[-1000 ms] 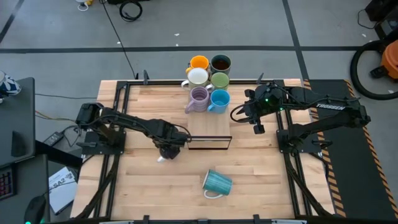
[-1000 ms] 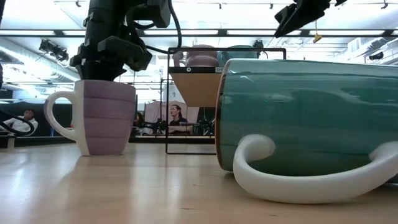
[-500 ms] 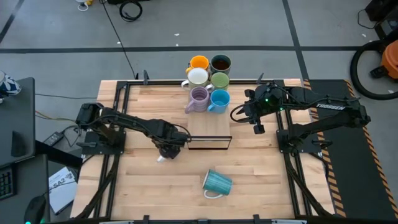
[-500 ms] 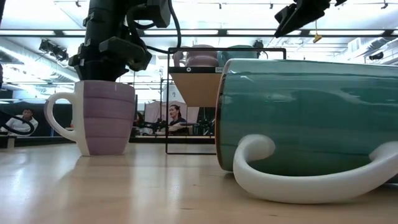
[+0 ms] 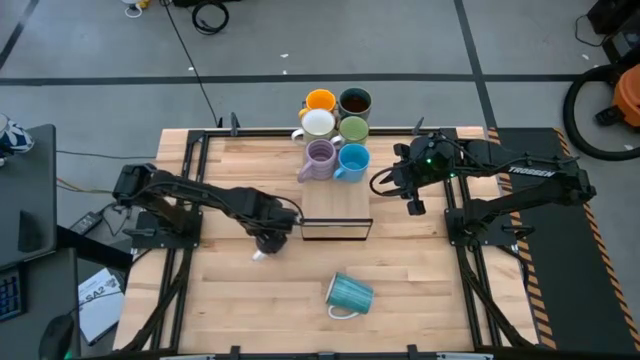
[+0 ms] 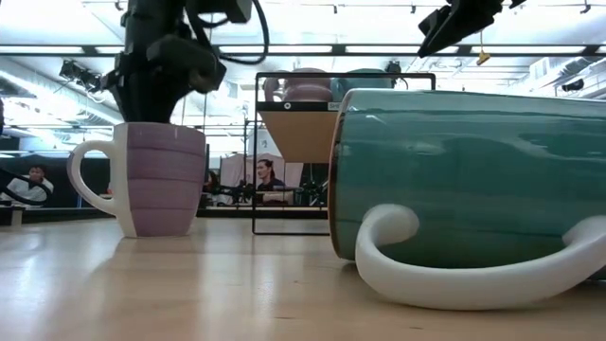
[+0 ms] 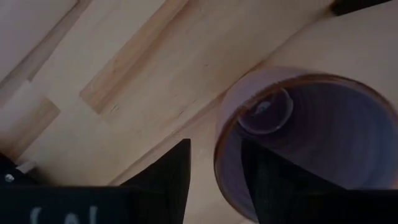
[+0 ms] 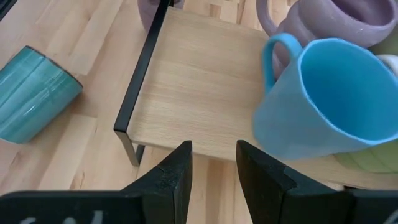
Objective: Place coffee mugs
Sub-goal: Put the purple mug on the shelf
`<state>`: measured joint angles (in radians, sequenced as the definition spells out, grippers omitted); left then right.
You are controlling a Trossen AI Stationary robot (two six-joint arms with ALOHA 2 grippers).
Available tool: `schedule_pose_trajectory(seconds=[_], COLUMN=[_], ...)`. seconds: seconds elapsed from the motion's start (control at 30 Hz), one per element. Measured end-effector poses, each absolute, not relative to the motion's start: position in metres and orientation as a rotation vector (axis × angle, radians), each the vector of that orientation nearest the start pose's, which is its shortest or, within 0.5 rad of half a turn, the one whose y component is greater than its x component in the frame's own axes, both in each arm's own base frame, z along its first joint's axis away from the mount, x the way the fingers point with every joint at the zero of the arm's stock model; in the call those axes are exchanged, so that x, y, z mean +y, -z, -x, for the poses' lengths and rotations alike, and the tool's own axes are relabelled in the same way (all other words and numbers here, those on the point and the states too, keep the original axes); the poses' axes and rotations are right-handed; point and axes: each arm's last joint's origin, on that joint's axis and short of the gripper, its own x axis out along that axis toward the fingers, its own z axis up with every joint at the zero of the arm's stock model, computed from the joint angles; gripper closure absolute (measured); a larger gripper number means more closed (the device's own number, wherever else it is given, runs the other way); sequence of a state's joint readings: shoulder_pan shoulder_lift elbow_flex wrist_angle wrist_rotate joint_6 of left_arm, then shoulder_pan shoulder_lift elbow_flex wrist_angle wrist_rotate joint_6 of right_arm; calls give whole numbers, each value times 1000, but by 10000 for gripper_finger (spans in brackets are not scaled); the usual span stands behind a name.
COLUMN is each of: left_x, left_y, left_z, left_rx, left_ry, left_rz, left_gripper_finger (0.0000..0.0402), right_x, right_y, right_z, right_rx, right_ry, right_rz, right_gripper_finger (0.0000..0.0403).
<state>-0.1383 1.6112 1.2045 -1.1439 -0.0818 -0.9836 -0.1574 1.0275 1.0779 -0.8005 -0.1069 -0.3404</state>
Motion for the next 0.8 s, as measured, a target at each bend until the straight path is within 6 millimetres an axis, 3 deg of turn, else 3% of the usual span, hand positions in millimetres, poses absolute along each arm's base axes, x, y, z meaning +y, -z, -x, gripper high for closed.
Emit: schedule_pose_trajectory(seconds=[0.43,0.63,0.8], left_x=[-59,-86,-104], left_y=[-266,-272,-271], left_z=[-268,-273,-270], left_rx=[1198,1108,1065], left_ry=[-491,-278,-265], left_rz=[636,510,394], left_gripper_finger=[253,253,253], right_x=[-28,-28,-28], right_y=[-336,-336,-336], right_z=[-194,-194,-194], right_rx=[743,743,743], right_ry=[-76,-76,-76], right_rz=[217,217,217], right_gripper_finger=[272,273,273])
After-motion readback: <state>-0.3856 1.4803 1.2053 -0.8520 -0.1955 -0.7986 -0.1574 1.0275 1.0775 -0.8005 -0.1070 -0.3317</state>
